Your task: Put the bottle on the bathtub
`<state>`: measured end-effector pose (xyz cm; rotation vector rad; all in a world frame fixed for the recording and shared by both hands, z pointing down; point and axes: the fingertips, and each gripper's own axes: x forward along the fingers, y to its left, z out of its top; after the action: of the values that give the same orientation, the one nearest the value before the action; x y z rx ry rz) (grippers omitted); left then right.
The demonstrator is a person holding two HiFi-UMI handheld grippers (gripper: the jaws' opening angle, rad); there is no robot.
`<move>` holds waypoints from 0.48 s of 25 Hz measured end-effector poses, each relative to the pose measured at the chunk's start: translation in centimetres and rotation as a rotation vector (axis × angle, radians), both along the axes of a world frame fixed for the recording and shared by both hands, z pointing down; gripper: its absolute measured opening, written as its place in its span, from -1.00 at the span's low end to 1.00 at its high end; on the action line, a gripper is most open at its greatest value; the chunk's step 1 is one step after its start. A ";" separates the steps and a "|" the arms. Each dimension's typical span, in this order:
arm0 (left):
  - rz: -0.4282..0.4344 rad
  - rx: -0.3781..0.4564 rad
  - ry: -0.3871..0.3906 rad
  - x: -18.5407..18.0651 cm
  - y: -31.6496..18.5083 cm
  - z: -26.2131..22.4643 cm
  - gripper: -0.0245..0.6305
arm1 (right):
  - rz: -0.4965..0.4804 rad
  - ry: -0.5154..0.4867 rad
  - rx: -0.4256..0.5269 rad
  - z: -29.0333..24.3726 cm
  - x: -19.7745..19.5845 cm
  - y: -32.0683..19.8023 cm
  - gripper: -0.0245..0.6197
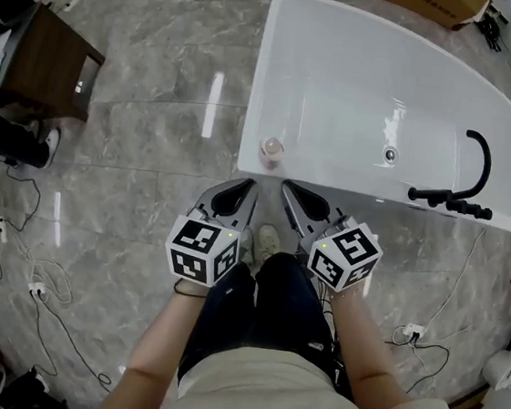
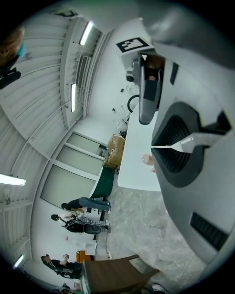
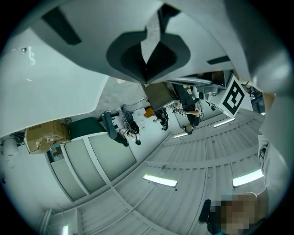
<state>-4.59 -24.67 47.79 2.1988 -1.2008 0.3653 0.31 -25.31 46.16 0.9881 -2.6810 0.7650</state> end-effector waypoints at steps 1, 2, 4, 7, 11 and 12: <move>0.002 0.004 -0.005 0.1 0.1 -0.7 -0.88 | -0.004 0.001 0.009 -0.8 -0.1 0.2 -0.93; 0.004 0.009 -0.005 0.2 0.2 -1.4 -0.88 | 0.000 0.002 0.020 -1.7 0.0 0.3 -0.93; 0.012 0.022 0.002 0.6 0.4 -2.8 -0.88 | 0.030 0.005 0.029 -3.1 0.3 0.5 -0.93; 0.029 0.044 0.005 0.8 0.6 -4.5 -0.88 | 0.074 -0.005 0.011 -4.8 0.8 0.6 -0.93; 0.054 0.063 -0.014 1.2 0.8 -6.2 -0.89 | 0.089 0.014 0.062 -7.3 1.5 0.7 -0.93; 0.055 0.068 -0.014 1.2 1.0 -6.8 -0.89 | 0.089 0.023 0.077 -7.9 1.6 0.8 -0.93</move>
<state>-3.35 -23.72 41.04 2.2950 -1.1775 0.3679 1.93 -24.53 38.29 1.1347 -2.6804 0.6660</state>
